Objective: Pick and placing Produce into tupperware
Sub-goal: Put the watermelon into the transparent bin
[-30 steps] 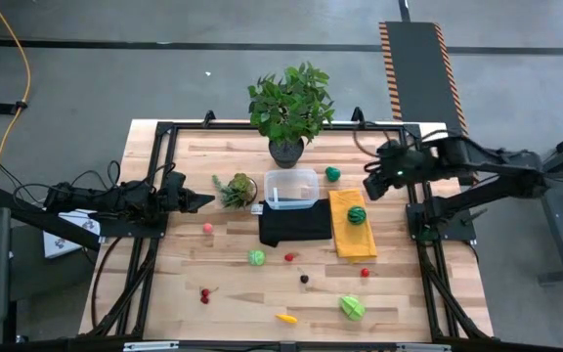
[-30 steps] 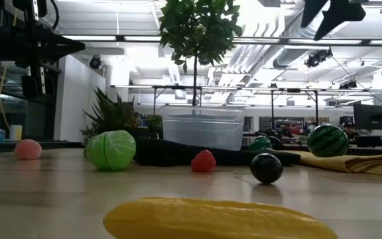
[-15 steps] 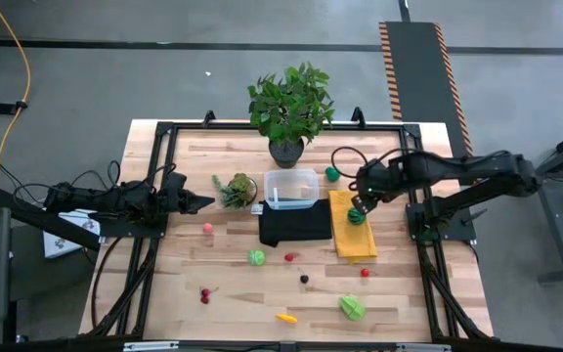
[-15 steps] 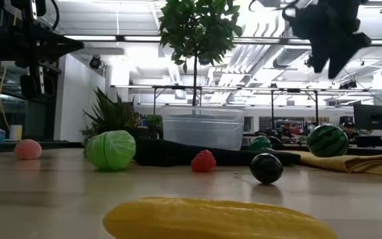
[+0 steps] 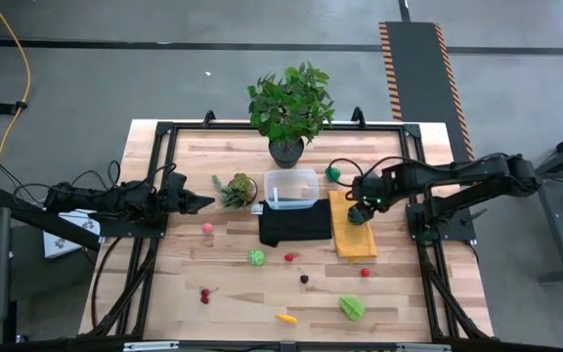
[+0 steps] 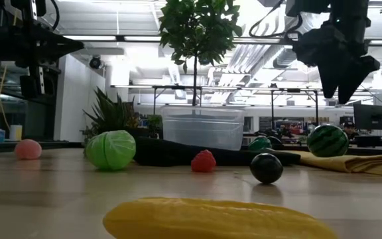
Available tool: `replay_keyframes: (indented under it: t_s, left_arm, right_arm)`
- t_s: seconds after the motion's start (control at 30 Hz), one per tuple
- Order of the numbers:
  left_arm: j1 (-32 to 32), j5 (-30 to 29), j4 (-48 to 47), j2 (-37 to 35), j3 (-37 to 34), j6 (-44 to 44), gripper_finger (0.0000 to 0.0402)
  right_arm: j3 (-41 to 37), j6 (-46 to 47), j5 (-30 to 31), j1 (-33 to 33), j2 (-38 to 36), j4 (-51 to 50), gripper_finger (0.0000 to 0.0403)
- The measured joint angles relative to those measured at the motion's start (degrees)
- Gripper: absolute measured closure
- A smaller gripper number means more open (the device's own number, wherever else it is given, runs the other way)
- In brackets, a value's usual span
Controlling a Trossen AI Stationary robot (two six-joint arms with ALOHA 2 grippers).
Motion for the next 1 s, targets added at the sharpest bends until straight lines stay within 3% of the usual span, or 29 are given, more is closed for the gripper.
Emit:
replay_keyframes:
  t_s: [0.23, 0.53, 1.0]
  left_arm:
    - [0.0, 0.0, 0.0, 0.0, 0.0, 0.1, 0.0401]
    - [0.0, 0.0, 0.0, 0.0, 0.0, 0.1, 0.0401]
    - [0.0, 0.6, 0.0, 0.0, 0.0, -0.3, 0.0401]
  right_arm:
    - [-0.2, -4.3, 0.0, 0.0, 0.0, 5.6, 0.0156]
    - [-0.3, -6.0, 0.1, 0.0, 1.4, 7.2, 0.0114]
    - [-0.3, -8.8, -0.3, 0.0, 12.9, 7.0, 0.0109]
